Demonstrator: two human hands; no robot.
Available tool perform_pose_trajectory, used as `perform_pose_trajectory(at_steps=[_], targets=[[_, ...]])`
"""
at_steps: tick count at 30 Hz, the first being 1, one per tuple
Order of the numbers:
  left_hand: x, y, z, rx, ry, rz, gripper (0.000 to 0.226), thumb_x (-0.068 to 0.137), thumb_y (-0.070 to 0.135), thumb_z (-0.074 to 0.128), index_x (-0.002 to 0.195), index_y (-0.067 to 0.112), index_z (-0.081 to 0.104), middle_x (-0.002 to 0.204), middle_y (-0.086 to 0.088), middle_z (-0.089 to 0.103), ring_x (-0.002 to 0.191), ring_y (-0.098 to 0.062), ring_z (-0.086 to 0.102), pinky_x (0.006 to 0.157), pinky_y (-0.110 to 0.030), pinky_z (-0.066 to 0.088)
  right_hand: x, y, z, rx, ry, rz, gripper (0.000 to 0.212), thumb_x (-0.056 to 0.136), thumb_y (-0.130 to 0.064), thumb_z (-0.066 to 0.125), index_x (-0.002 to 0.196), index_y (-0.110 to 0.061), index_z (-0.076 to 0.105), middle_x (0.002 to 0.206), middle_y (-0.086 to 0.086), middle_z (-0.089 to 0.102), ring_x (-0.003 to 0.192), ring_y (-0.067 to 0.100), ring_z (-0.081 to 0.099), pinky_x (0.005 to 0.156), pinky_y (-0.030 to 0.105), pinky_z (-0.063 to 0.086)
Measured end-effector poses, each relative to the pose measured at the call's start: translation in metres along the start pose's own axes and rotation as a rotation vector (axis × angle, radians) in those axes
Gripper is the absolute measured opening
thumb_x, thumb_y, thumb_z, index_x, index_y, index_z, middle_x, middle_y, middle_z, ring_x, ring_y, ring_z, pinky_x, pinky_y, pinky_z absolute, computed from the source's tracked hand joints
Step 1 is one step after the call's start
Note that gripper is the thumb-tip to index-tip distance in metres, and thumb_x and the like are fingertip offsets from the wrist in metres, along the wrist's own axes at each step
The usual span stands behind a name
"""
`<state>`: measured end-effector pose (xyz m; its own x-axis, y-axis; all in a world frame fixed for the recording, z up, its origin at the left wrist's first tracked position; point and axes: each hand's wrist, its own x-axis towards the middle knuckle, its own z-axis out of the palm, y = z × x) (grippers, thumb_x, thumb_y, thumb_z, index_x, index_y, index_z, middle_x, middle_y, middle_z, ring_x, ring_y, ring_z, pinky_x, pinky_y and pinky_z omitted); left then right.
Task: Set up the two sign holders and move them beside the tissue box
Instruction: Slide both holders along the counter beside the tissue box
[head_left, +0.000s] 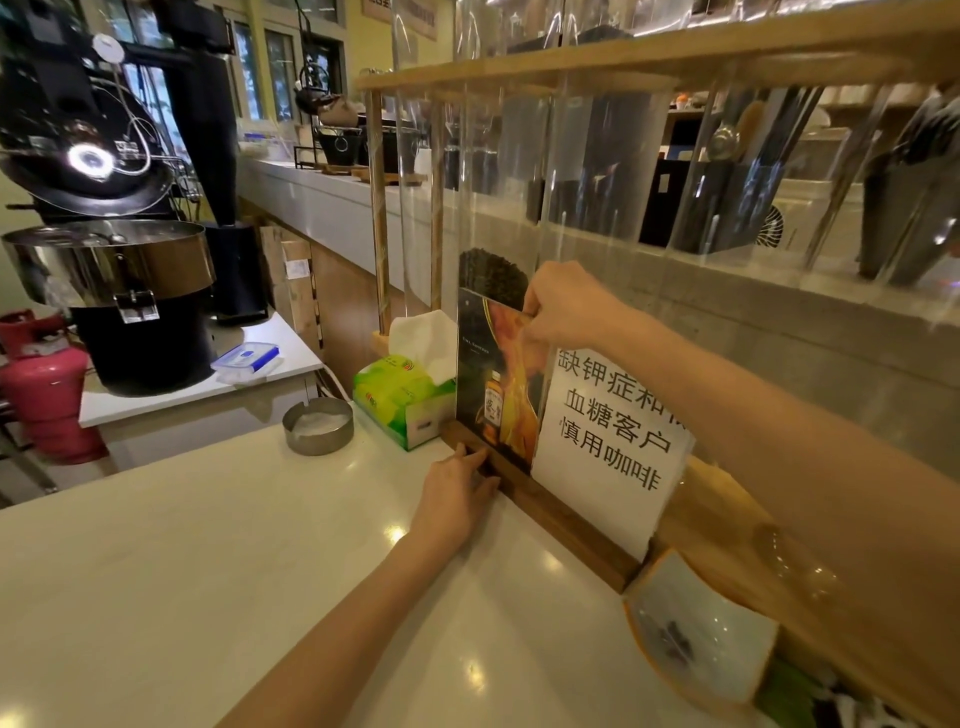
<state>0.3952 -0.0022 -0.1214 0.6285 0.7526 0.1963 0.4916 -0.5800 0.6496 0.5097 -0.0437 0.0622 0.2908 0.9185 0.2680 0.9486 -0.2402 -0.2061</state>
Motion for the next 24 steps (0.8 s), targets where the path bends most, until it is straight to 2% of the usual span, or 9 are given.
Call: perform_pose_trajectory(at_steps=[2,6,7,11,15,17,20,21,24], targets=[[0.001,0.003,-0.002,-0.005,-0.015,-0.014,0.043,0.089,0.022,0.054,0.13,0.011,0.047,0.142,-0.018,0.044,0.136,-0.025,0.035,0.11,-0.034,0.032,-0.002,0.002,-0.002,0.032,-0.042,0.001,0.023,0.08,-0.017,0.064,0.09,0.004,0.067,0.084,0.017,0.067,0.069,0.02,0.057,0.057,0.026,0.044],[-0.004,0.008,-0.01,0.023,-0.031,0.033,0.036,0.091,0.024,0.05,0.124,0.012,0.054,0.132,-0.014,0.055,0.124,-0.026,0.047,0.103,-0.035,0.038,-0.022,0.014,-0.012,0.14,-0.07,0.062,0.043,0.088,-0.038,0.051,0.091,0.003,0.064,0.079,0.016,0.063,0.068,0.024,0.059,0.061,0.027,0.046],[-0.007,0.01,-0.012,0.042,-0.019,0.074,0.033,0.091,0.023,0.049,0.121,0.012,0.057,0.131,-0.012,0.056,0.122,-0.026,0.048,0.102,-0.035,0.038,-0.031,0.018,-0.015,0.156,-0.041,0.067,0.044,0.088,-0.038,0.049,0.093,0.002,0.064,0.083,0.019,0.066,0.073,0.028,0.063,0.064,0.03,0.049],[-0.018,0.016,-0.01,0.145,0.04,0.217,0.031,0.09,0.022,0.051,0.119,0.018,0.06,0.136,0.001,0.053,0.124,-0.02,0.048,0.101,-0.032,0.039,-0.068,0.026,-0.022,0.181,0.022,0.069,0.042,0.087,-0.036,0.051,0.088,0.003,0.067,0.083,0.022,0.071,0.073,0.032,0.068,0.059,0.027,0.047],[-0.025,0.02,0.002,0.247,0.035,0.315,0.032,0.09,0.02,0.049,0.121,0.017,0.058,0.136,-0.001,0.054,0.127,-0.018,0.046,0.102,-0.03,0.039,-0.084,0.024,-0.026,0.092,0.07,0.09,0.027,0.08,-0.028,0.064,0.091,-0.003,0.069,0.083,0.01,0.072,0.068,0.016,0.066,0.063,0.03,0.055],[-0.03,0.026,0.003,0.256,0.076,0.381,0.025,0.084,0.015,0.06,0.107,0.013,0.067,0.12,-0.005,0.066,0.115,-0.018,0.058,0.094,-0.027,0.046,-0.087,0.023,-0.025,0.052,0.095,0.095,0.024,0.076,-0.023,0.069,0.093,-0.005,0.069,0.089,0.011,0.072,0.072,0.017,0.065,0.063,0.029,0.055],[-0.033,0.028,0.004,0.286,0.105,0.495,0.029,0.042,0.008,0.09,0.065,0.018,0.076,0.069,0.003,0.077,0.066,-0.01,0.072,0.057,-0.016,0.054,-0.088,0.023,-0.021,0.06,0.138,0.093,0.023,0.076,-0.019,0.069,0.093,-0.003,0.069,0.092,0.012,0.072,0.068,0.015,0.059,0.053,0.019,0.045],[-0.033,0.029,0.005,0.289,0.107,0.502,0.032,0.035,0.008,0.091,0.06,0.02,0.075,0.063,0.005,0.076,0.06,-0.009,0.071,0.053,-0.015,0.053,-0.088,0.023,-0.02,0.066,0.149,0.091,0.022,0.077,-0.017,0.069,0.093,-0.003,0.07,0.092,0.013,0.072,0.067,0.015,0.058,0.051,0.016,0.041],[-0.035,0.029,0.006,0.319,0.085,0.489,0.032,0.037,0.009,0.091,0.062,0.021,0.075,0.064,0.006,0.076,0.06,-0.009,0.072,0.051,-0.016,0.054,-0.088,0.022,-0.017,0.072,0.172,0.092,0.02,0.077,-0.014,0.068,0.091,-0.001,0.07,0.091,0.015,0.073,0.067,0.015,0.058,0.049,0.015,0.04]])
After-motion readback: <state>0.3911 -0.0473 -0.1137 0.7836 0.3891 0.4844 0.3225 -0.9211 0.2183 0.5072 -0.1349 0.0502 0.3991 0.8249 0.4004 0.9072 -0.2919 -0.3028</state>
